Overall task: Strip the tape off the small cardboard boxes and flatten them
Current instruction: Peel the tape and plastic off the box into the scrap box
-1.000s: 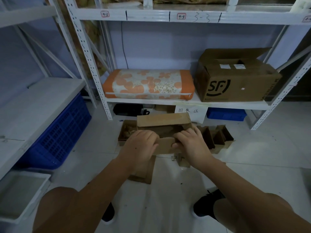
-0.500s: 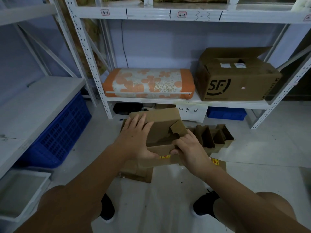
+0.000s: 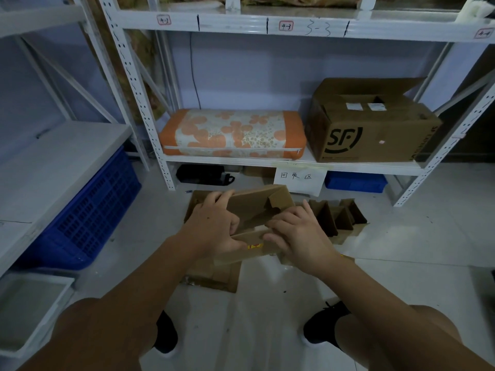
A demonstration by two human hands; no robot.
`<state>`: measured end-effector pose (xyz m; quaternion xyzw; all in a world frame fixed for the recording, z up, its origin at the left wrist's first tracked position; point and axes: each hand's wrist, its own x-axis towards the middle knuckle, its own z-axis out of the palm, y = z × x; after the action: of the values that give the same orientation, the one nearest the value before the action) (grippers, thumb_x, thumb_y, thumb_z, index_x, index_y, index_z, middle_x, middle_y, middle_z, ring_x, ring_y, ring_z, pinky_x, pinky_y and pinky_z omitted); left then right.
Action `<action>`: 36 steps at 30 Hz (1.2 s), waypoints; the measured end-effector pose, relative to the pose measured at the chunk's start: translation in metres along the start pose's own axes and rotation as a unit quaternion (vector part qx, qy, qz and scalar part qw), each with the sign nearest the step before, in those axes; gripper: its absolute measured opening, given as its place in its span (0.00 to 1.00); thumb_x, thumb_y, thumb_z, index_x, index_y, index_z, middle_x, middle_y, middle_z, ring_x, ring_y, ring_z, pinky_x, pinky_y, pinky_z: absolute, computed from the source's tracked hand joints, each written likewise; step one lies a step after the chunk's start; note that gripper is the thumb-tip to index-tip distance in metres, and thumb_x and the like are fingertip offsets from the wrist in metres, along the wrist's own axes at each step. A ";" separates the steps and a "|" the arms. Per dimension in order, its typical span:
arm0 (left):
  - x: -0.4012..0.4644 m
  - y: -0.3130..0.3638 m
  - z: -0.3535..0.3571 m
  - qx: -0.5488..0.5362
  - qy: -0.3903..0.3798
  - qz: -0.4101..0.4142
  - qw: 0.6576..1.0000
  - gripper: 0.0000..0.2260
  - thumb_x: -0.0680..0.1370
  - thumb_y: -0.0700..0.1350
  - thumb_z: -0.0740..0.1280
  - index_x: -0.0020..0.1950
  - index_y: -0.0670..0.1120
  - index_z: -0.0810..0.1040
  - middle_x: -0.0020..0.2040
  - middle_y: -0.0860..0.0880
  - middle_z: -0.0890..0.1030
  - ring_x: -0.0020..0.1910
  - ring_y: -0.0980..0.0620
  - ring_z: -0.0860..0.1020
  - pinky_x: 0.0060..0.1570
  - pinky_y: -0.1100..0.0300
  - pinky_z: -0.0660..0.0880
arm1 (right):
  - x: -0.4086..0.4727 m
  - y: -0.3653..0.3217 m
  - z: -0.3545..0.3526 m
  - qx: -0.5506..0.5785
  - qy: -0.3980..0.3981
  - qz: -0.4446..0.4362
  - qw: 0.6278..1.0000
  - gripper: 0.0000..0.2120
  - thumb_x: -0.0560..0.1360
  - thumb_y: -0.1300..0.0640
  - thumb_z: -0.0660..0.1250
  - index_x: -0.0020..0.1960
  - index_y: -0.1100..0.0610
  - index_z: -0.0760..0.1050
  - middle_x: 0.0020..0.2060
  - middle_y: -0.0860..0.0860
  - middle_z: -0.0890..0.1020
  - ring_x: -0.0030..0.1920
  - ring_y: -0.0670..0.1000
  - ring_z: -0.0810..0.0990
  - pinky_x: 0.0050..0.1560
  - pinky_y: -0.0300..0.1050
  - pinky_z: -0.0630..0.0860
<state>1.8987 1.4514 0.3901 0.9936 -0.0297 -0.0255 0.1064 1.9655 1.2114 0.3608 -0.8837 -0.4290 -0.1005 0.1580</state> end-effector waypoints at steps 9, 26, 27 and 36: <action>-0.005 -0.004 0.015 0.060 0.113 0.077 0.989 0.15 0.76 0.64 0.71 0.43 0.52 0.79 0.84 0.44 0.55 0.84 0.42 0.48 0.78 0.32 0.51 | 0.011 0.006 -0.012 -0.050 -0.076 -0.028 0.995 0.03 0.81 0.56 0.65 0.48 0.51 0.76 0.39 0.47 0.80 0.45 0.49 0.80 0.81 0.52 0.52; -0.006 -0.029 0.024 0.176 0.201 0.266 0.926 0.15 0.80 0.58 0.68 0.55 0.47 0.80 0.53 0.48 0.80 0.56 0.47 0.77 0.76 0.45 0.65 | 0.011 0.005 0.000 -0.034 -0.143 -0.027 0.989 0.06 0.84 0.49 0.59 0.54 0.50 0.72 0.48 0.46 0.78 0.51 0.49 0.75 0.54 0.41 0.70; -0.007 -0.031 0.025 0.167 0.226 0.256 0.925 0.16 0.79 0.58 0.69 0.55 0.46 0.79 0.54 0.47 0.79 0.57 0.46 0.77 0.75 0.45 0.66 | 0.010 0.006 0.000 -0.038 -0.146 -0.029 0.988 0.06 0.84 0.49 0.59 0.55 0.50 0.72 0.49 0.46 0.78 0.52 0.49 0.76 0.53 0.40 0.68; -0.029 -0.049 0.041 0.054 0.312 0.147 0.937 0.18 0.78 0.52 0.71 0.62 0.41 0.81 0.62 0.44 0.82 0.64 0.46 0.80 0.68 0.46 0.75 | -0.003 0.016 -0.003 -0.036 -0.072 0.012 0.997 0.03 0.80 0.56 0.68 0.47 0.53 0.77 0.41 0.48 0.82 0.45 0.49 0.78 0.51 0.31 0.56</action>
<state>1.8698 1.4920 0.3409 0.9403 -0.1420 0.3035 0.0592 1.9757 1.1988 0.3596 -0.8989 -0.4245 -0.0503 0.0961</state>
